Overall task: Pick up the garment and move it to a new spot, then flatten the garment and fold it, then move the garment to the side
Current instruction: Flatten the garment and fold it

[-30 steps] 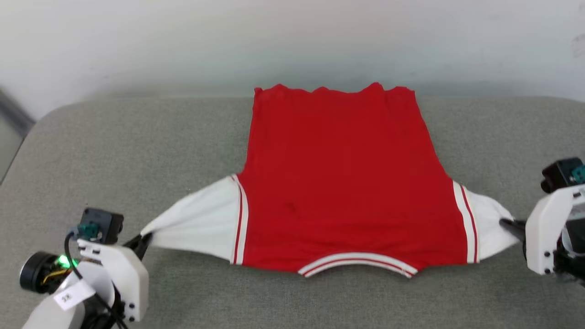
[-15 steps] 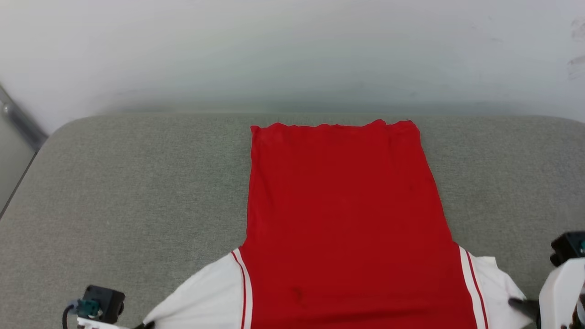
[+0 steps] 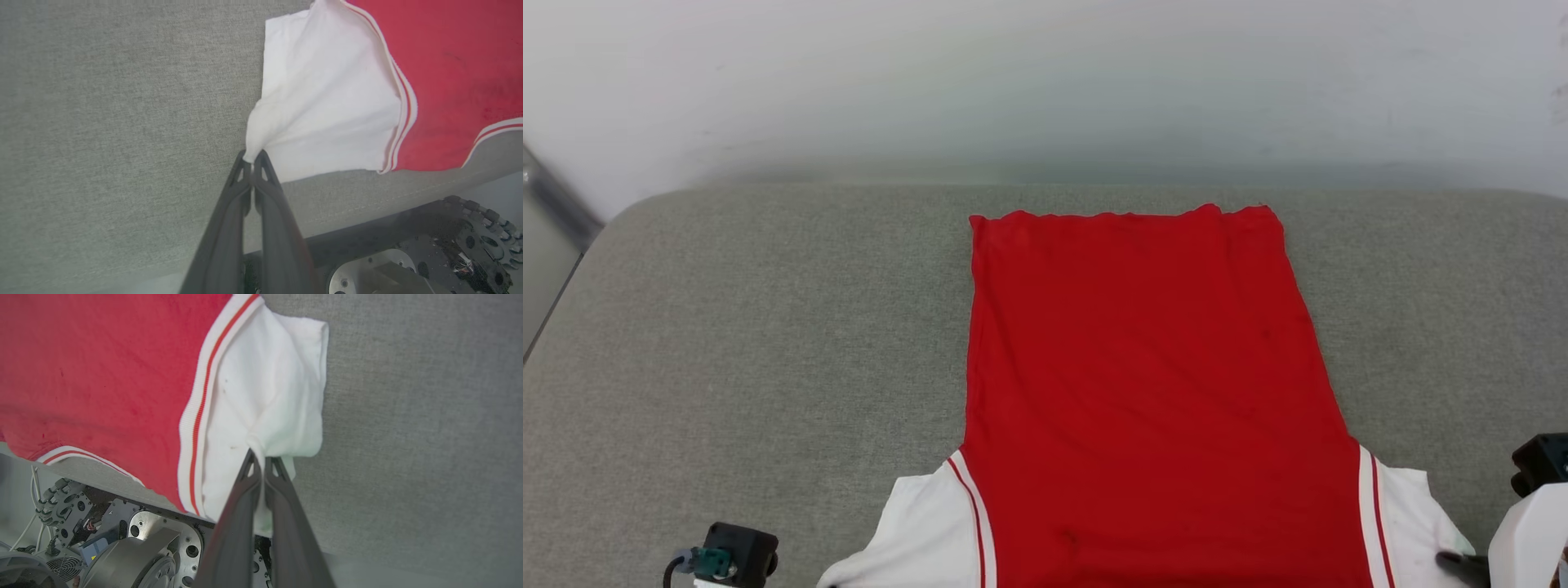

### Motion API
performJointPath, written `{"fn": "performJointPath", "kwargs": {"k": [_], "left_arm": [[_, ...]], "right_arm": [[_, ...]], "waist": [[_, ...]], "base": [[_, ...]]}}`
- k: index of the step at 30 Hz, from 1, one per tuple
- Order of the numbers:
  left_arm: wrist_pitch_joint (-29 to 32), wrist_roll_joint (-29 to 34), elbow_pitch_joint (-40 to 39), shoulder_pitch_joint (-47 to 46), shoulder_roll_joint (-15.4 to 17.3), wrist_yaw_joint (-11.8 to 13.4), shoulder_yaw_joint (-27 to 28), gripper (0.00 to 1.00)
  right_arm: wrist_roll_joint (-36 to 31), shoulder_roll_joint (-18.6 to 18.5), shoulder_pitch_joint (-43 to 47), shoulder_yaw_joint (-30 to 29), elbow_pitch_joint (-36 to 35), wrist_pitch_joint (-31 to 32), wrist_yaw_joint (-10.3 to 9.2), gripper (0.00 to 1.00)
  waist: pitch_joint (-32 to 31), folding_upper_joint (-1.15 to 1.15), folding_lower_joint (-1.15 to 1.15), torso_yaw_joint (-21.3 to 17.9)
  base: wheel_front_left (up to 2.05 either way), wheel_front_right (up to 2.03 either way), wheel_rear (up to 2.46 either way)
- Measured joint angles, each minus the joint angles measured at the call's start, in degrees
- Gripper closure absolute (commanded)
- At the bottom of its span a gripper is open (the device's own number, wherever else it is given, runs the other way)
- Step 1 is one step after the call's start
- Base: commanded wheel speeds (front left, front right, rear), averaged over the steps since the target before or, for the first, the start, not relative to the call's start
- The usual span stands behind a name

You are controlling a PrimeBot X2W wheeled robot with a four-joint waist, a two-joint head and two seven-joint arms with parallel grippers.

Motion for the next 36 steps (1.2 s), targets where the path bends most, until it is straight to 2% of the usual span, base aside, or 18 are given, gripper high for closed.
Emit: {"fn": "performJointPath", "kwargs": {"k": [1, 2, 8, 15, 19, 25, 30, 36], "left_arm": [[0.00, -0.32, -0.32, -0.23, -0.16, -0.32, -0.13, 1.00], [-0.05, -0.86, -0.81, -0.40, -0.48, -0.37, -0.14, 1.00], [0.12, -0.64, -6.04, -1.26, -0.81, -0.29, -0.83, 1.00], [1.80, 0.86, -14.90, -2.57, -0.54, 0.57, -1.74, 1.00], [2.90, 1.82, -19.36, -4.37, -0.44, 0.48, -2.94, 1.00], [3.07, 2.78, -23.56, -8.06, -1.34, -0.52, -4.78, 1.00], [2.57, 3.54, -24.87, -10.49, -2.33, -1.53, -6.16, 1.00], [1.81, 3.98, -25.27, -12.34, -3.65, -2.03, -7.42, 1.00]], "right_arm": [[-0.34, 0.16, -0.03, -0.22, -0.65, 0.14, 0.00, 0.81], [-0.79, 0.27, -0.18, -0.38, -1.45, -0.13, 0.00, 0.00], [-0.31, 0.26, -3.99, -1.77, -5.11, 1.57, -0.01, 0.00], [0.67, 0.52, -19.62, -5.16, -8.43, 6.66, -0.01, 0.00], [-1.21, 1.52, -31.42, -6.21, -5.09, 11.80, -0.01, 0.00], [-7.99, 1.87, -47.41, -7.05, 2.42, 18.93, -0.01, 0.00], [-14.14, 2.79, -57.02, -7.57, 8.14, 21.51, -0.01, 0.00], [-19.85, 3.02, -64.22, -8.26, 13.12, 22.16, -0.01, 0.00]], "waist": [[0.23, 0.00, 0.00, 0.03], [0.51, 0.00, 0.00, 0.06], [3.54, 0.00, 0.00, 0.59], [9.93, 0.00, 0.01, 2.42], [14.63, 0.00, 0.02, 4.23], [21.80, 0.00, 0.02, 8.01], [27.10, 0.00, 0.02, 11.61], [32.06, 0.00, 0.02, 15.44]], "base": [[0.00, 0.00, 0.00], [0.00, 0.00, 0.00], [0.00, 0.00, 0.00], [0.00, 0.00, 0.00], [0.00, 0.00, 0.00], [0.00, 0.00, 0.00], [0.00, 0.00, 0.00], [0.00, 0.00, 0.00]]}}
